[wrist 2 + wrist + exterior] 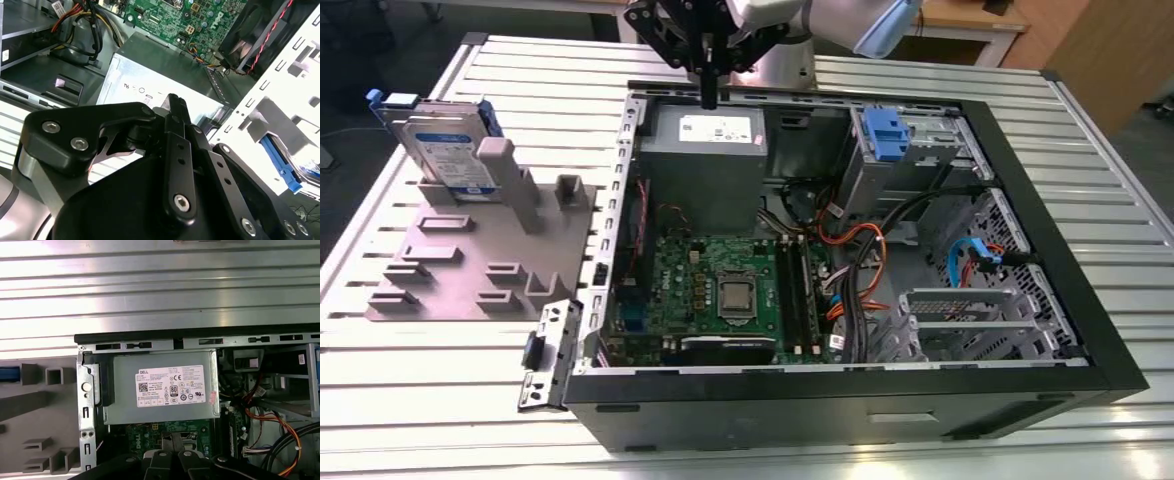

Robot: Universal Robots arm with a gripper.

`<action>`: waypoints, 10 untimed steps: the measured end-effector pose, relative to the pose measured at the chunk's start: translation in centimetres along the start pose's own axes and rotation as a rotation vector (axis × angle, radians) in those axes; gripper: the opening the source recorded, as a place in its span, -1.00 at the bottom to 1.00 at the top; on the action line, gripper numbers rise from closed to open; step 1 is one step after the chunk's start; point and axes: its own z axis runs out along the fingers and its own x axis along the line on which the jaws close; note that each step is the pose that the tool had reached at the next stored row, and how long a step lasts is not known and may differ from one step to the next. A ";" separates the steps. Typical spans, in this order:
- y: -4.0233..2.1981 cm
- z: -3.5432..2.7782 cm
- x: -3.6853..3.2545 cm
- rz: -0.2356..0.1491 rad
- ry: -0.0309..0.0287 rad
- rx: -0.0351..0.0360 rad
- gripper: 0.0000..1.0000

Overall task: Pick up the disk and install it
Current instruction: 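Reach for the disk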

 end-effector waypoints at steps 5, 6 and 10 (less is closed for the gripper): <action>0.00 0.00 0.02 0.000 0.0001 0.0001 -0.79; 0.00 0.00 0.03 0.000 0.0000 0.0000 -0.79; -0.03 -0.01 0.31 0.000 0.0000 0.0000 -0.79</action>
